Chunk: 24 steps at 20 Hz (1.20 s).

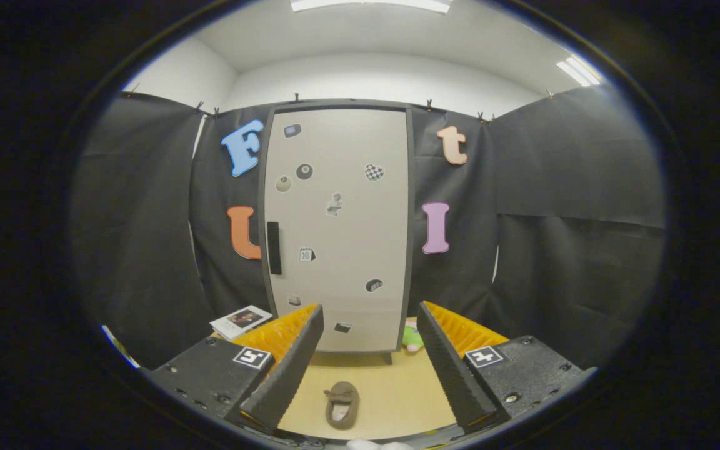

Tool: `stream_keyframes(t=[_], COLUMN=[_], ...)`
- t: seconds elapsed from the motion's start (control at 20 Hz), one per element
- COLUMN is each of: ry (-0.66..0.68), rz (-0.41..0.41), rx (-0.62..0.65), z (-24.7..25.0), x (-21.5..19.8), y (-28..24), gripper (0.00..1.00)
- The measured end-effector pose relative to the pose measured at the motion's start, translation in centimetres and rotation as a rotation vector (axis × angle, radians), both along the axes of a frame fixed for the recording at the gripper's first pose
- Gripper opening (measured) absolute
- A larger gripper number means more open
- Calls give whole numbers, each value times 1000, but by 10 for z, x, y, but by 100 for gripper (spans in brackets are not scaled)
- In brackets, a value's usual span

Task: Open the shoe cabinet door, grab the shoes and put them into the shoe cabinet, then close the shoe cabinet door.

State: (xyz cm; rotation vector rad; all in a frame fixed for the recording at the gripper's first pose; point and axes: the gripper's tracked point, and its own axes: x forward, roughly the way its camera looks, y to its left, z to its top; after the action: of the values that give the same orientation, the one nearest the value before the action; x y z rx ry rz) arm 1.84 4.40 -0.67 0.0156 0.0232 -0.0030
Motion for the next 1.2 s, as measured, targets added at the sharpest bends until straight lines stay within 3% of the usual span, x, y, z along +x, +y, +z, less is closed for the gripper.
stream_keyframes(t=[0.35, 0.65, 1.05, 1.2], ry=[19, 2, -5, 19], rz=[100, 184, 181, 186], rx=[19, 2, -9, 12], z=[-1, 8, 16, 15], x=[62, 150, 273, 299], y=[72, 142, 195, 206], gripper=[98, 98, 96, 92])
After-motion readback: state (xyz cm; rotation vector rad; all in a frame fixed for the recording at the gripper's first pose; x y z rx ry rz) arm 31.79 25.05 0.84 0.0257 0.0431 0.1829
